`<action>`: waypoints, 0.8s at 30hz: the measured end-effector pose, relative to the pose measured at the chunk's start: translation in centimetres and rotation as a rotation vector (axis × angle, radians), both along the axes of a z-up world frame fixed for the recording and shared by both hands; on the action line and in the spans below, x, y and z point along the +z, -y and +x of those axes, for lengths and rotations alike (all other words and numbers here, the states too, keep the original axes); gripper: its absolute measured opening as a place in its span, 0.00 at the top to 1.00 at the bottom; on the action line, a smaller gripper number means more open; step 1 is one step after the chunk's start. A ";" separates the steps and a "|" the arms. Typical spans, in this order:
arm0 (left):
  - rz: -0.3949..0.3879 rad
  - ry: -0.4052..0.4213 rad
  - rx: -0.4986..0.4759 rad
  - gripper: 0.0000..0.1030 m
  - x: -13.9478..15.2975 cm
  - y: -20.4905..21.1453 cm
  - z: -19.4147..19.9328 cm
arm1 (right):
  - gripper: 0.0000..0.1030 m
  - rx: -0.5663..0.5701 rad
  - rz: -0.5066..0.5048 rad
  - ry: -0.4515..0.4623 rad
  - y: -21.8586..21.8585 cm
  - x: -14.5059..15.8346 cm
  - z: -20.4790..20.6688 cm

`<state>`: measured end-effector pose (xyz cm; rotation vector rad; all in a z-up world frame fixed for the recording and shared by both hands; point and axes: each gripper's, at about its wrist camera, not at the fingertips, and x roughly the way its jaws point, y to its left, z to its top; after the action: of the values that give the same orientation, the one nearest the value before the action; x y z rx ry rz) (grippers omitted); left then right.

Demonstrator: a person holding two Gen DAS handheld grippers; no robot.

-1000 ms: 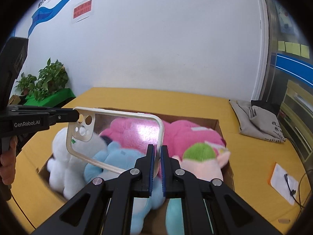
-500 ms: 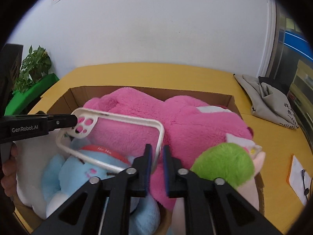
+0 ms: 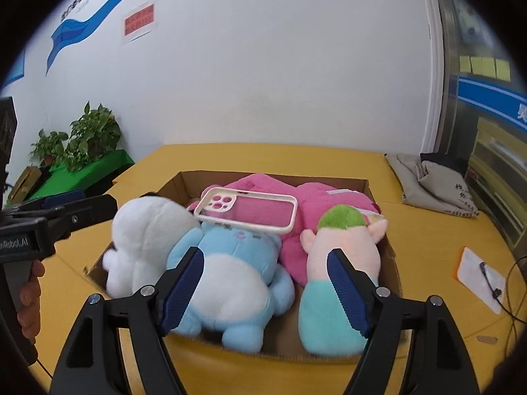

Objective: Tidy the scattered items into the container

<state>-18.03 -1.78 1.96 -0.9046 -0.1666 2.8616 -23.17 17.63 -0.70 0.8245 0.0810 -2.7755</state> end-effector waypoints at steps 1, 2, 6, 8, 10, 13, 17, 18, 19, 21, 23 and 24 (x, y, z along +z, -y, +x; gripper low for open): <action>-0.005 -0.006 -0.008 0.00 0.0 -0.5 1.1 | 0.25 -0.004 0.018 -0.012 0.1 0.1 1.0; -0.016 -0.016 -0.014 0.00 0.0 -1.1 2.2 | 0.25 -0.009 0.041 -0.026 0.3 0.1 2.0; -0.061 -0.051 -0.011 0.00 0.0 -2.7 5.2 | 0.25 -0.022 0.088 -0.043 0.3 -0.2 5.1; -0.038 -0.044 -0.019 0.00 -0.2 -2.8 6.3 | 0.25 -0.025 0.075 -0.038 0.0 -0.3 6.1; 0.005 -0.034 -0.023 0.00 -0.6 -2.6 7.1 | 0.25 -0.032 0.072 -0.034 -0.3 -0.5 6.8; -0.020 -0.035 0.007 0.00 -1.4 -2.9 8.4 | 0.25 -0.046 0.051 -0.024 -1.0 -1.0 7.9; -0.043 -0.011 0.059 0.00 -2.8 -2.9 9.3 | 0.25 -0.059 0.033 -0.023 -1.4 -1.6 9.2; -0.032 -0.001 0.056 0.00 -3.2 -2.8 9.5 | 0.25 -0.063 0.028 -0.017 -1.5 -1.8 9.4; -0.024 0.007 0.050 0.00 -3.6 -2.8 9.6 | 0.25 -0.067 0.023 -0.010 -1.7 -2.0 9.6; -0.031 0.017 0.045 0.00 -4.4 -3.0 9.9 | 0.25 -0.073 0.018 -0.003 -1.9 -2.3 9.9; -0.055 0.023 0.045 0.00 -5.0 -3.3 10.2 | 0.25 -0.081 0.019 0.002 -2.1 -2.5 10.2; -0.063 0.023 0.046 0.00 -5.2 -3.4 10.4 | 0.25 -0.083 0.018 0.004 -2.1 -2.7 10.4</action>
<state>-7.64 1.67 -3.22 -0.9584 -0.1013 2.9152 -12.77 19.77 -3.36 0.8569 0.0721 -2.8541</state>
